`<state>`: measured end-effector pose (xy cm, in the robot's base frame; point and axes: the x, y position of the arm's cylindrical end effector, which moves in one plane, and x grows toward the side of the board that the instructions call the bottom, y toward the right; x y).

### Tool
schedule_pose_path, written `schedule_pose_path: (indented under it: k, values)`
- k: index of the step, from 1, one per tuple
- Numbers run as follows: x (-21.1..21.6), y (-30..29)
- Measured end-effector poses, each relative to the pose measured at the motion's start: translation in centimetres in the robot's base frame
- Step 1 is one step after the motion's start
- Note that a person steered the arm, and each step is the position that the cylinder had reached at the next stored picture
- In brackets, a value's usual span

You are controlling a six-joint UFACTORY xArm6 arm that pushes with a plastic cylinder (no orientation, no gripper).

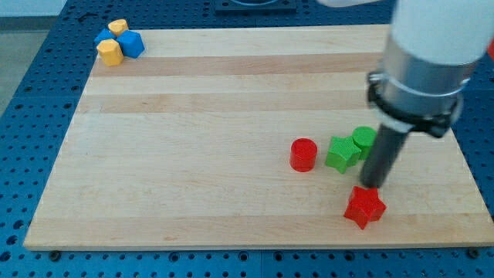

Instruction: Move the green circle to the center

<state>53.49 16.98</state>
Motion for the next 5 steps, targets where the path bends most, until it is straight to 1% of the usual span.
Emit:
schedule_pose_path:
  k: [1, 2, 4, 5]
  values:
    - [-3.0, 2.3]
    - [-5.0, 0.1]
    - [-7.3, -7.9]
    - [-10.3, -10.5]
